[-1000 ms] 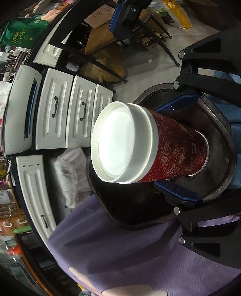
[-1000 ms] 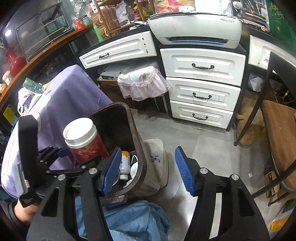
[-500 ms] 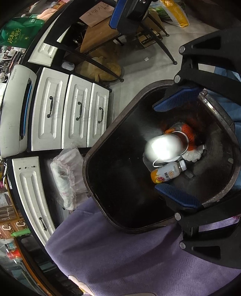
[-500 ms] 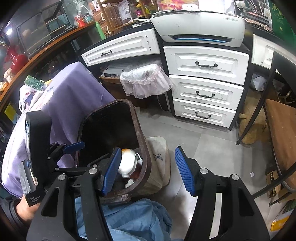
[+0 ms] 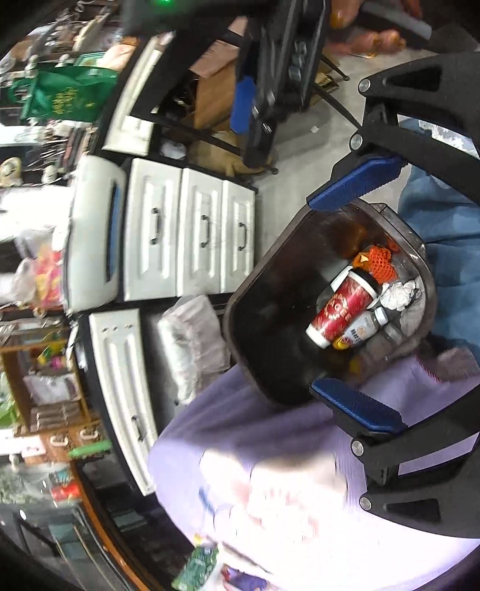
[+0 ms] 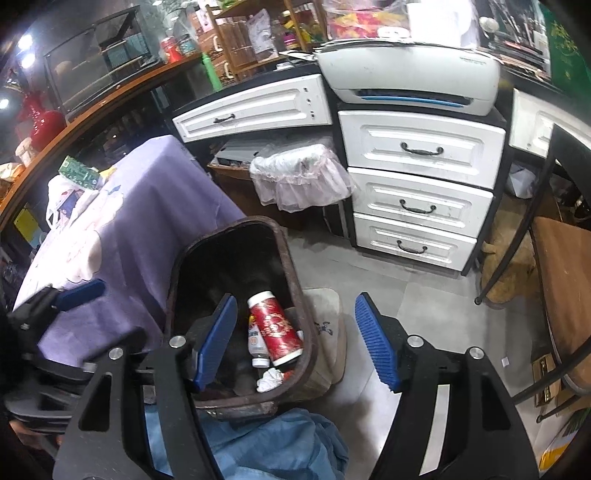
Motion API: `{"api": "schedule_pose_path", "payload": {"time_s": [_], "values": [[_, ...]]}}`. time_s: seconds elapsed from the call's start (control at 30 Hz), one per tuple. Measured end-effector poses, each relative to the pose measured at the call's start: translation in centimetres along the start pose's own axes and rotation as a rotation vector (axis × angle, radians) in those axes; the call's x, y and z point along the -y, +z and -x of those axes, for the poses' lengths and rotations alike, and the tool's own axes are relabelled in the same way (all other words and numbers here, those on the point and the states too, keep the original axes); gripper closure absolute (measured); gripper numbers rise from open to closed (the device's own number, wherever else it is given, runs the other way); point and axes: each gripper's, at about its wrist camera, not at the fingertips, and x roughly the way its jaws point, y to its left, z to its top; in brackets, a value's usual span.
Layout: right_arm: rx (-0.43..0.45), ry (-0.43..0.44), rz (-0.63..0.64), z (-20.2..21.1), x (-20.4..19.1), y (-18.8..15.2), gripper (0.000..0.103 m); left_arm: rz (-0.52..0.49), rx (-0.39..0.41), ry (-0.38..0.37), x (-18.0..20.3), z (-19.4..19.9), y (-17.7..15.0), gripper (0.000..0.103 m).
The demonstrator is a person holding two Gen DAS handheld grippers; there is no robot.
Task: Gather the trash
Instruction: 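Open both tools to drop the red cup and orange net into the bin, then move both tools back to the table toward the tissue and green carton, then close the left tool on the crumpled white tissue and lift it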
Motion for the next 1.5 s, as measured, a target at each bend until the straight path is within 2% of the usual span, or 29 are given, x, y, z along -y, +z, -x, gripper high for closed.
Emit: {"api": "schedule_pose_path", "payload": {"time_s": [0.13,0.3,0.57,0.83,1.0,1.13,1.3,1.37,1.5], "values": [[0.006,0.046,0.040,-0.3,-2.3,0.9,0.036,0.013,0.066,0.031,-1.8,3.2,0.3,0.007],[0.025,0.109,0.120,-0.7,-6.3,1.9,0.036,-0.021,0.122,0.138,-4.3,6.2,0.2,0.006],[0.039,0.211,0.275,-1.4,-13.9,3.5,0.035,-0.016,0.124,0.292,-10.0,8.4,-0.6,0.006],[0.050,0.280,0.370,-2.1,-19.7,6.1,0.035,0.051,0.090,0.369,-17.7,9.9,-1.0,0.006],[0.052,0.322,0.405,-2.8,-22.8,8.2,0.035,0.153,0.041,0.367,-23.7,8.7,-0.2,0.006],[0.043,0.354,0.415,-3.6,-24.7,9.7,0.035,0.144,0.012,0.383,-26.4,6.8,1.5,0.007],[0.052,0.353,0.469,-4.8,-27.3,11.4,0.035,0.128,-0.049,0.379,-29.2,2.7,4.1,0.018],[0.053,0.351,0.478,-5.3,-27.9,11.9,0.035,0.130,-0.085,0.383,-30.3,0.6,4.8,0.026],[0.044,0.353,0.479,-6.4,-28.7,12.9,0.035,0.123,-0.123,0.401,-31.2,-2.6,5.7,0.031]]}}
